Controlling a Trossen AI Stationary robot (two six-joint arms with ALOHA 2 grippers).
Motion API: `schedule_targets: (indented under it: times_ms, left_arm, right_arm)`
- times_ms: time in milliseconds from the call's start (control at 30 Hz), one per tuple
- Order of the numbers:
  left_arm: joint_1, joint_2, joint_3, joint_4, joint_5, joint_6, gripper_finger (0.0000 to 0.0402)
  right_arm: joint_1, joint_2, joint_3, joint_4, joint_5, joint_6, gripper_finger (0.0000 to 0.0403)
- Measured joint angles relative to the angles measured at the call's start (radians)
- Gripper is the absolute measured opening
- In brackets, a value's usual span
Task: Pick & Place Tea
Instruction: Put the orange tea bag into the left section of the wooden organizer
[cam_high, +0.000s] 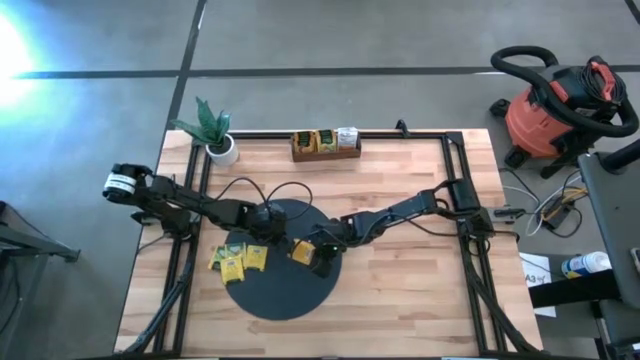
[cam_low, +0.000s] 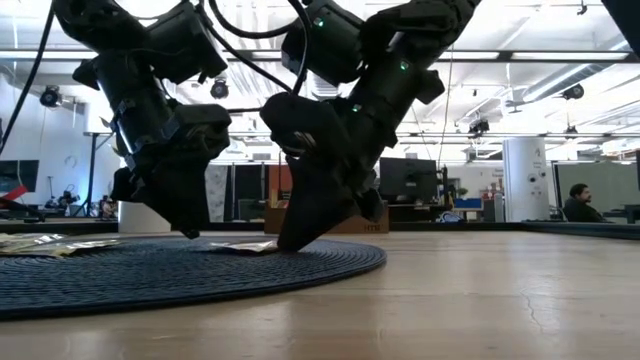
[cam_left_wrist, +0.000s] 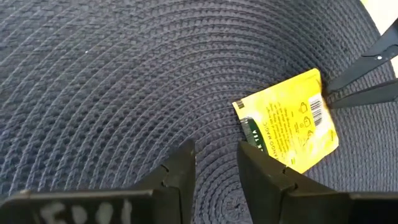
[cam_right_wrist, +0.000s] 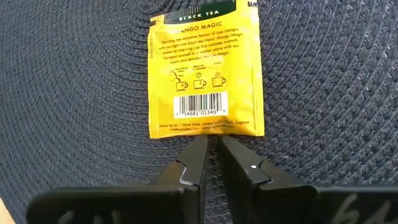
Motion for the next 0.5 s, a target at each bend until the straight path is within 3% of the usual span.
schedule_targets:
  times_ms: [300, 500]
  left_arm:
    - [0.000, 0.000, 0.000, -0.002, 0.004, -0.001, 0.0113]
    - [0.000, 0.000, -0.001, 0.001, 0.004, -0.001, 0.0113]
  right_arm:
    - [0.003, -0.045, 0.002, -0.013, -0.014, 0.006, 0.0043]
    - [-0.001, -0.101, 0.005, 0.013, 0.055, -0.023, 0.0043]
